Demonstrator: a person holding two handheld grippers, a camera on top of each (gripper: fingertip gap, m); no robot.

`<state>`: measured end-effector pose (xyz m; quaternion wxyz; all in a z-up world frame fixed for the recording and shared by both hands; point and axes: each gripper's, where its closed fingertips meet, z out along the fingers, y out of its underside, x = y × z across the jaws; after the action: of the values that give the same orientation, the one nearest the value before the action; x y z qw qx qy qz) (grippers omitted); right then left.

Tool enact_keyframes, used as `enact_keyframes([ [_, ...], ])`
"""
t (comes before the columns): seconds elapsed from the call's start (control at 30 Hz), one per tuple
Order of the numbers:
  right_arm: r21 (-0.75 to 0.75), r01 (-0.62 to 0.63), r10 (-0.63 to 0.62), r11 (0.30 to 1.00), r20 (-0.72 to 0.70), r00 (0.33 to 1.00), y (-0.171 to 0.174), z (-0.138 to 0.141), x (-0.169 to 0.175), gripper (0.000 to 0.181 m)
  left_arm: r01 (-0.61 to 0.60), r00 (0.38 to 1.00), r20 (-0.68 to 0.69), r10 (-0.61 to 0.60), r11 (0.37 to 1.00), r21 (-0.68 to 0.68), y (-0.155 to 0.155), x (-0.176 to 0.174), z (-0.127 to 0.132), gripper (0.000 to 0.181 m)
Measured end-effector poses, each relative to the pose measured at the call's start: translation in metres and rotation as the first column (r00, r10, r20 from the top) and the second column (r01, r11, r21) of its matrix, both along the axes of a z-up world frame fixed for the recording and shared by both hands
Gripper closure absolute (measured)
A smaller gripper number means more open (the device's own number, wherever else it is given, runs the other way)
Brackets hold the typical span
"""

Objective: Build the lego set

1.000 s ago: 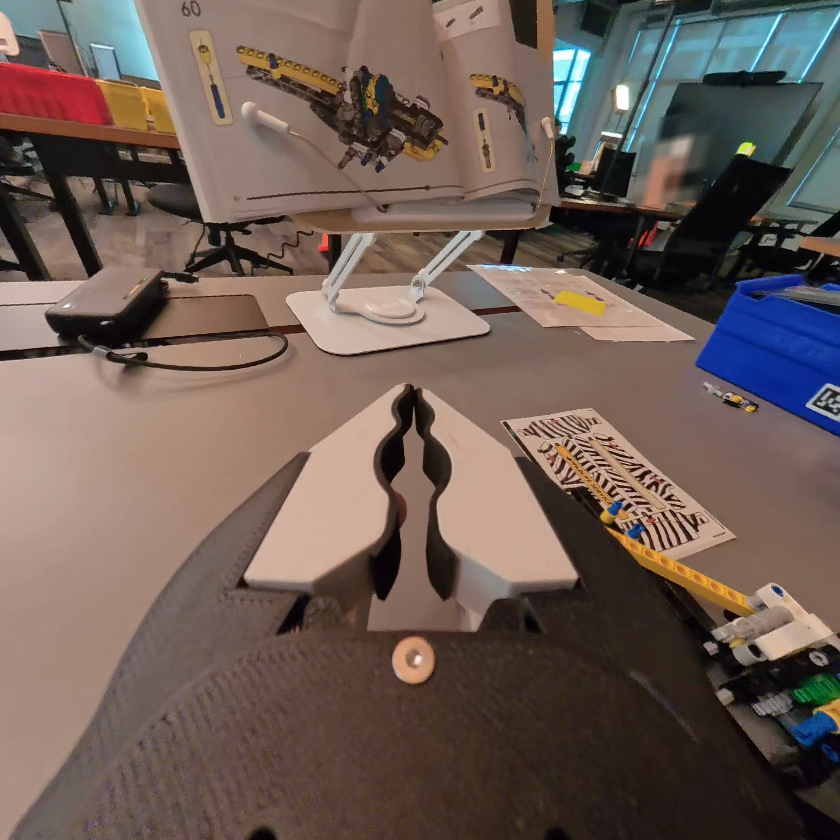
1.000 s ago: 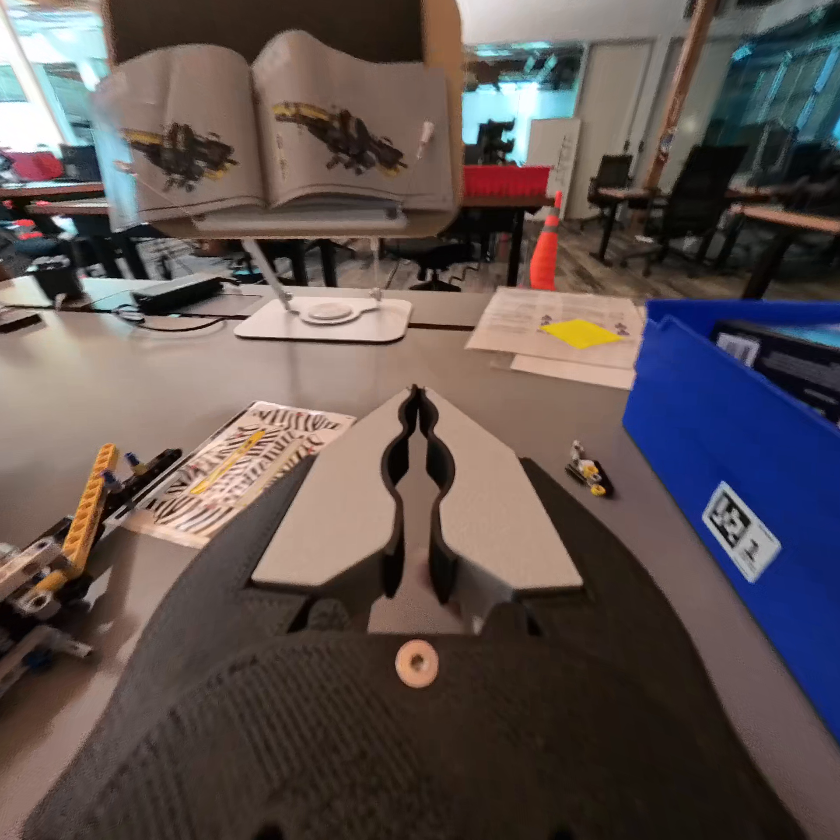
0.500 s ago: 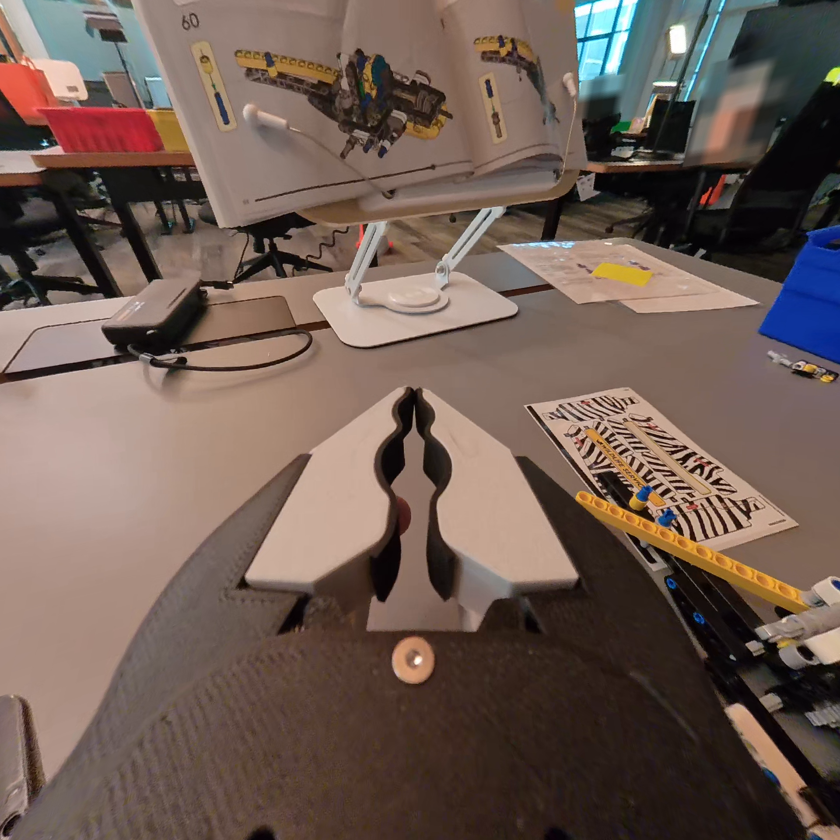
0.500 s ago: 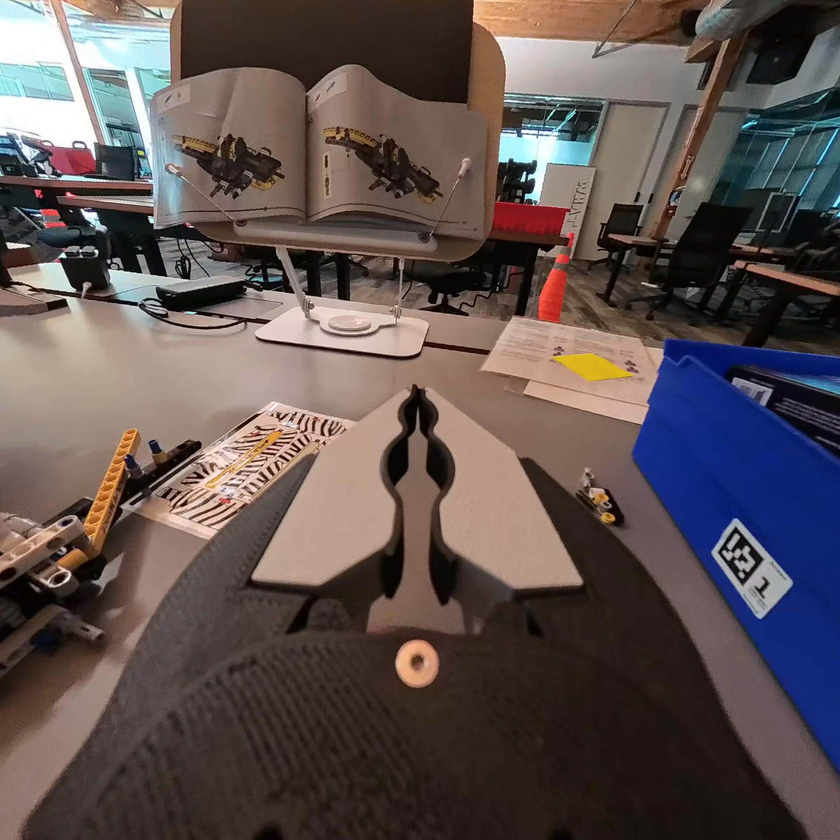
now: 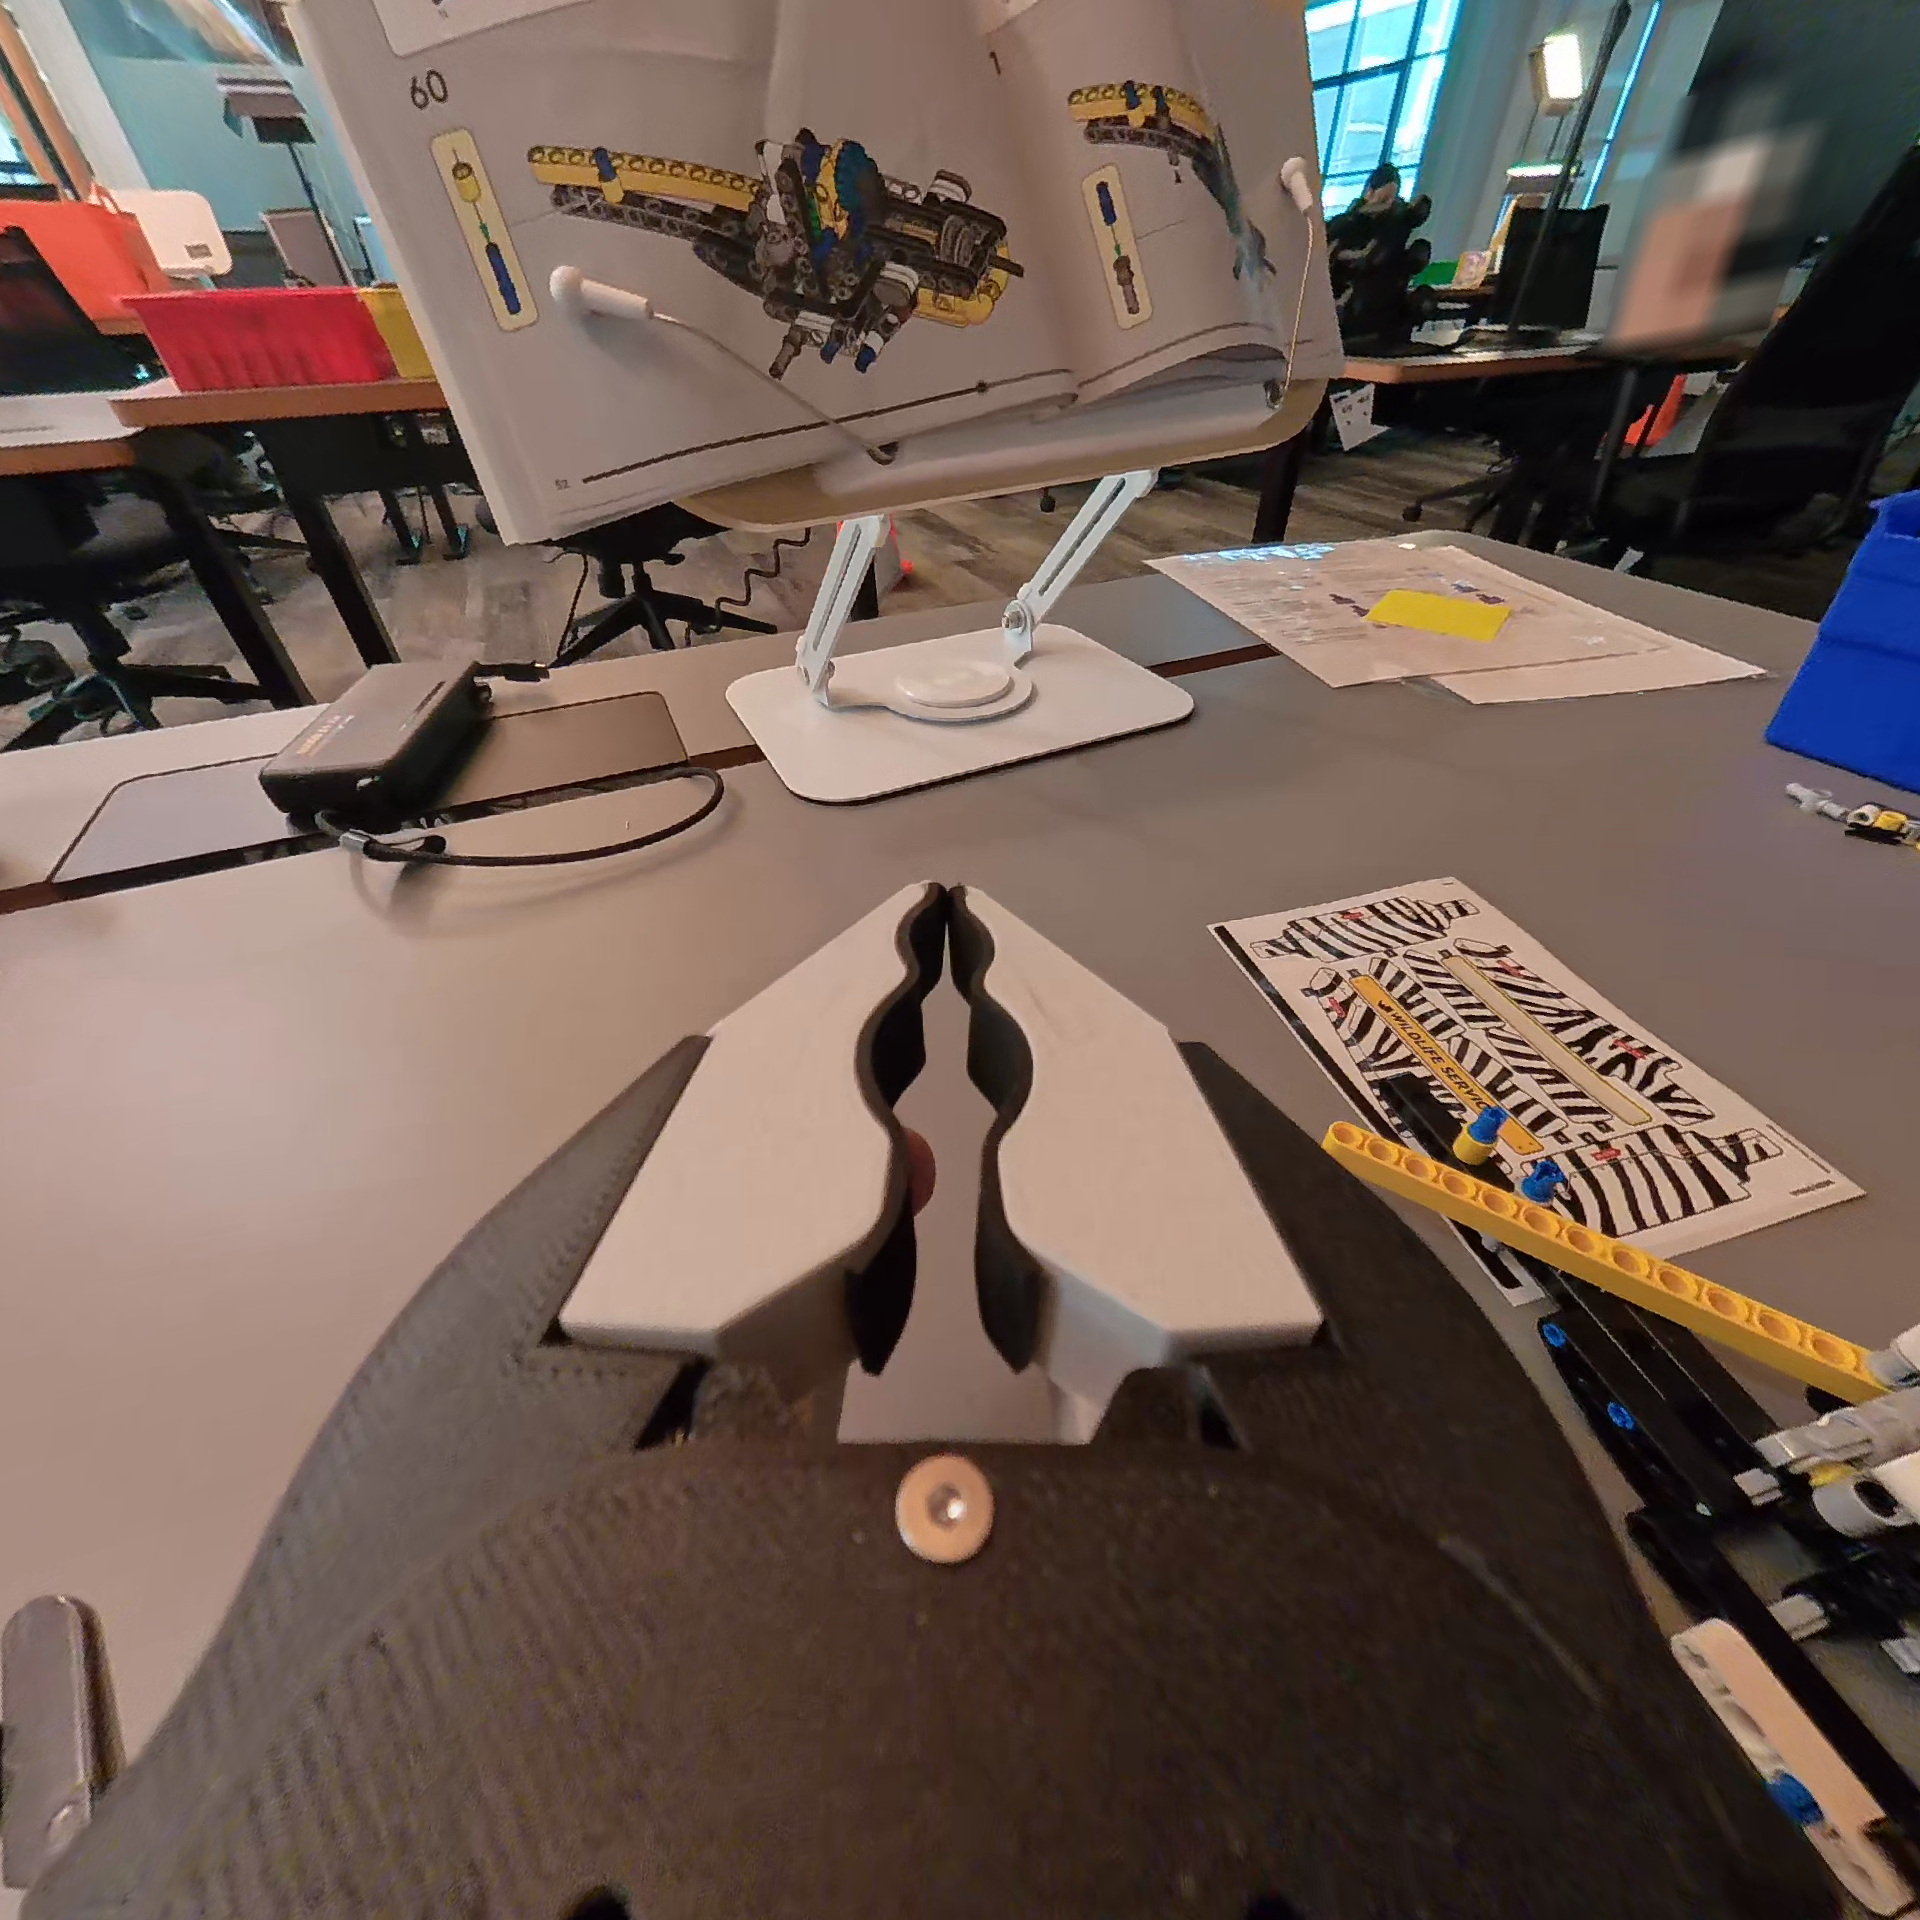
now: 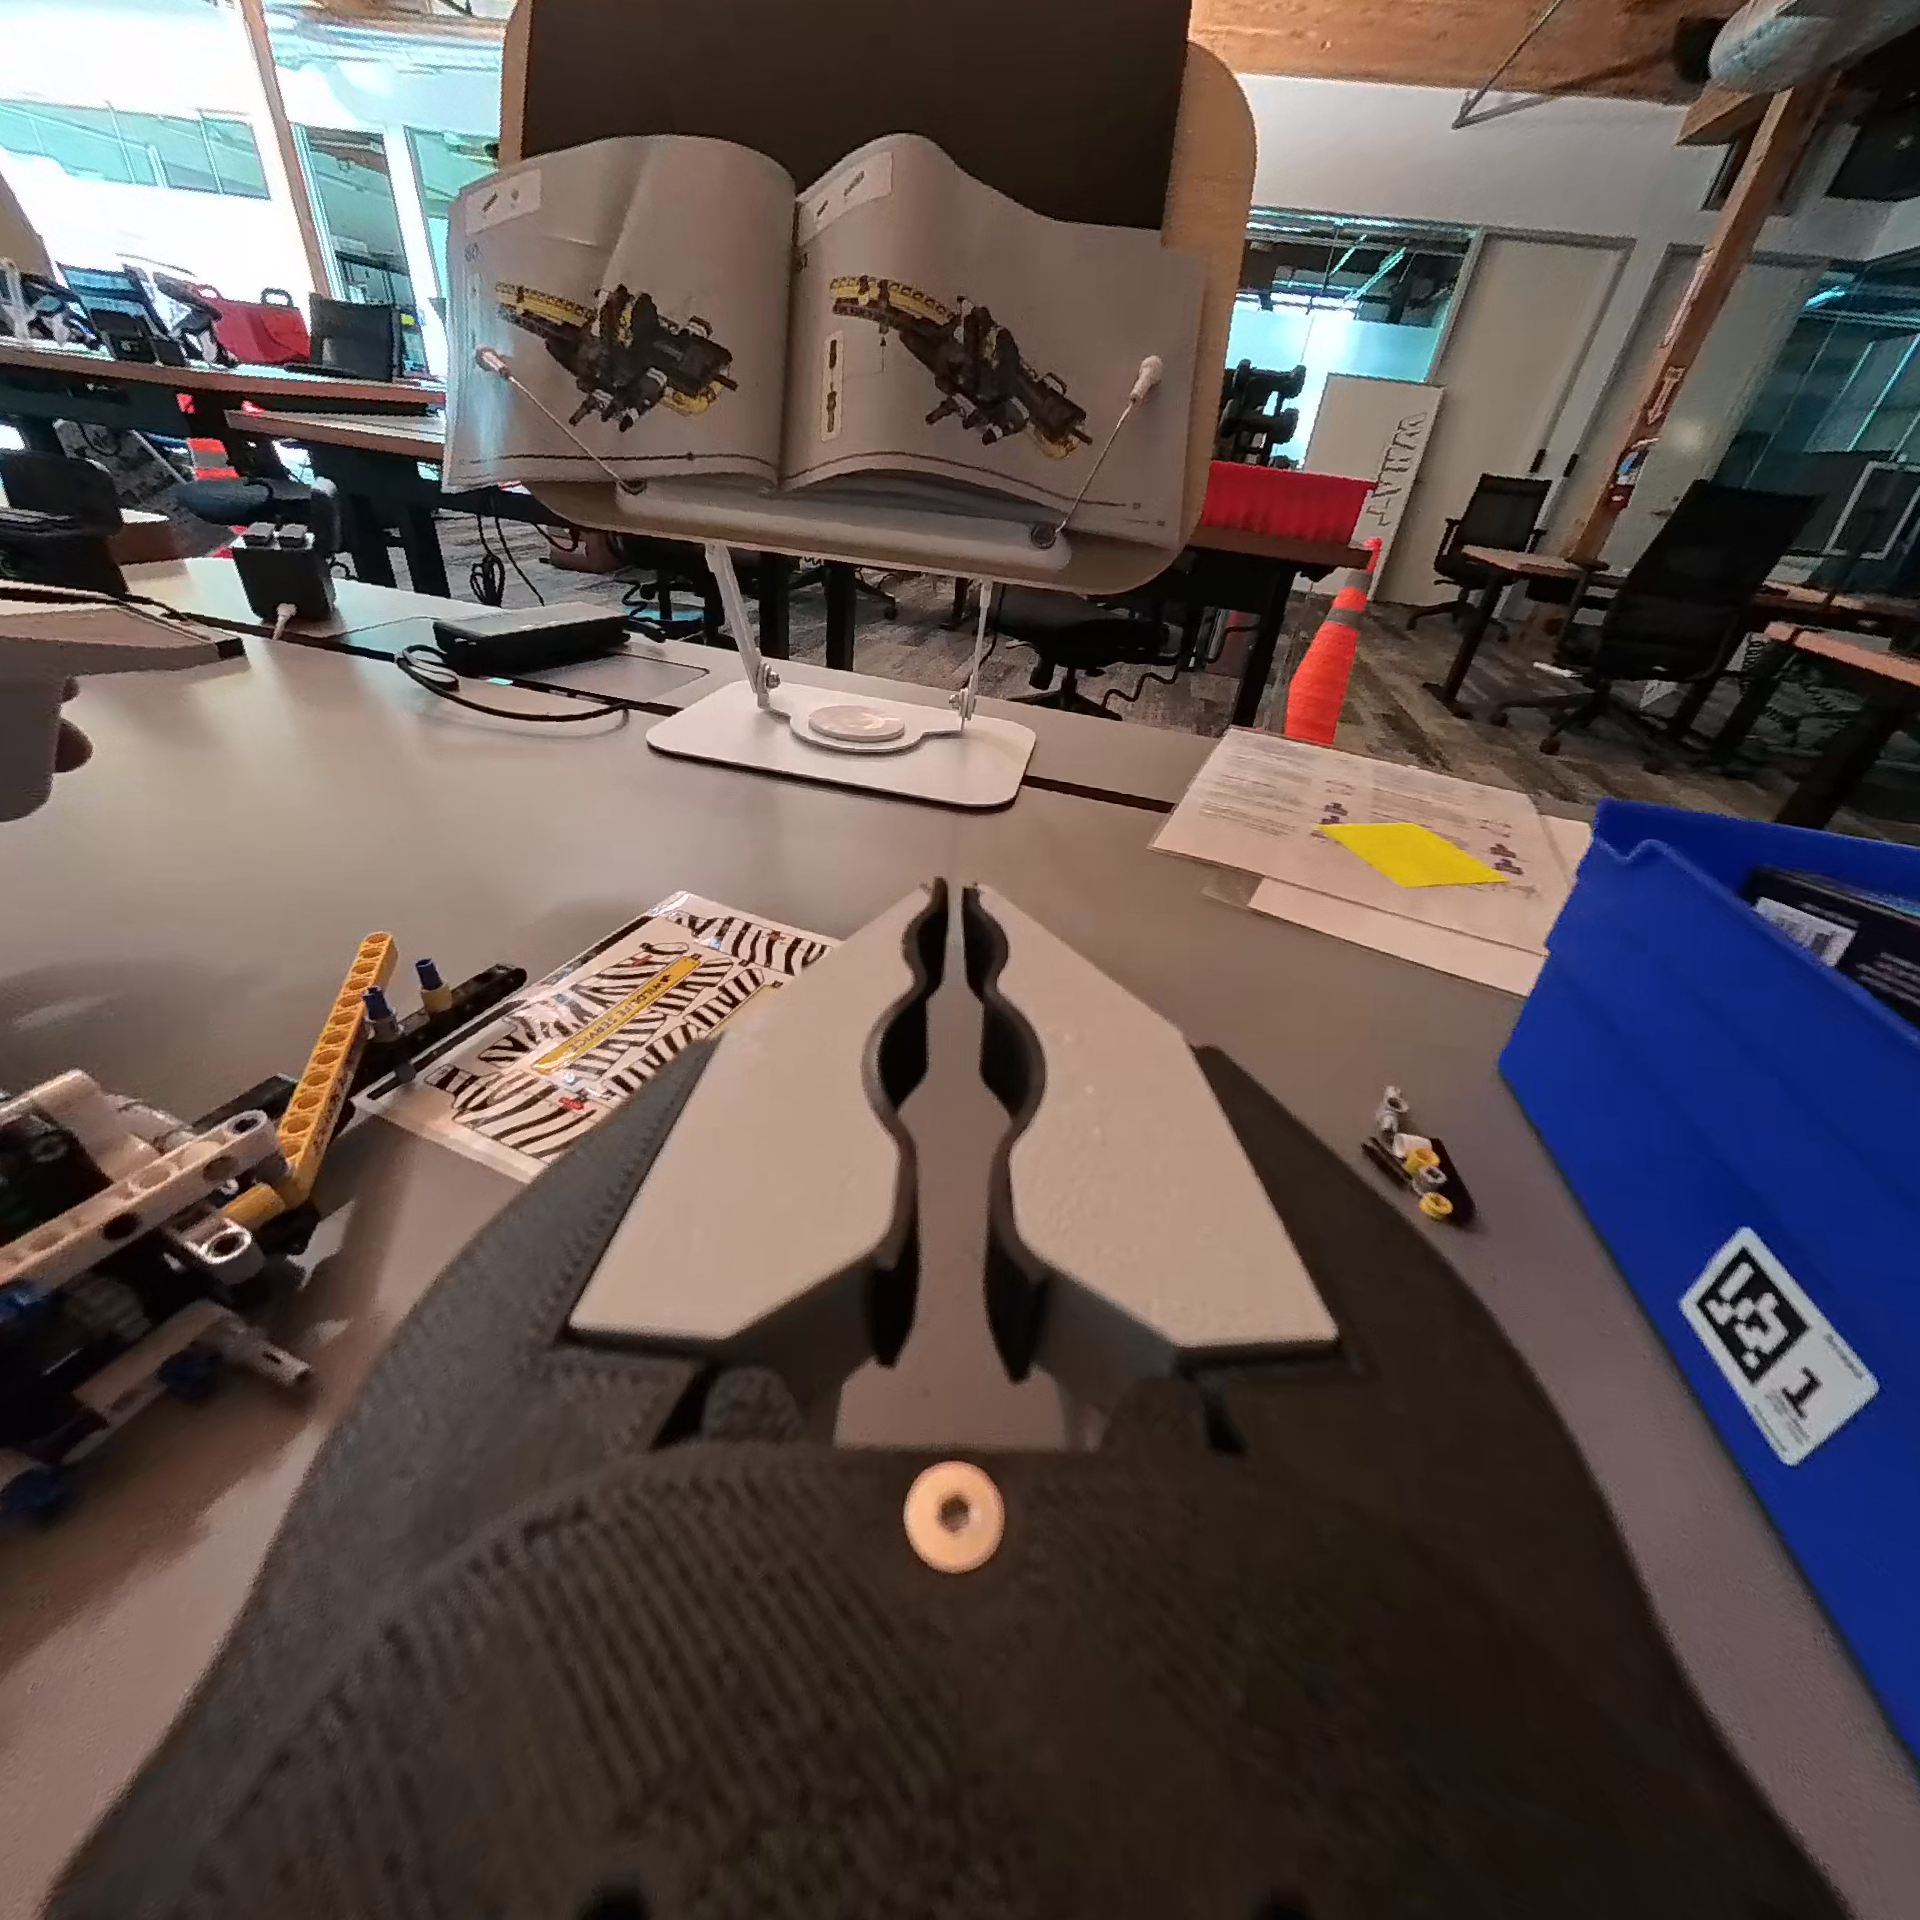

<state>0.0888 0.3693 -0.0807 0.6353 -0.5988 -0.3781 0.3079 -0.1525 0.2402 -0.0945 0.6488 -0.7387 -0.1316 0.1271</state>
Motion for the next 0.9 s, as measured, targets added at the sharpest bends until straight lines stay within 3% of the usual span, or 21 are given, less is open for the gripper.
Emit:
enact_keyframes([
  [0.9, 0.024, -0.034, 0.034, 0.999, -0.006, 0.999, -0.0068, 0.0014, -0.0019, 0.17, 0.0, 1.0, -0.001, 0.0, 1.0, 0.001, -0.0005, 0.0007, -0.0001, 0.181],
])
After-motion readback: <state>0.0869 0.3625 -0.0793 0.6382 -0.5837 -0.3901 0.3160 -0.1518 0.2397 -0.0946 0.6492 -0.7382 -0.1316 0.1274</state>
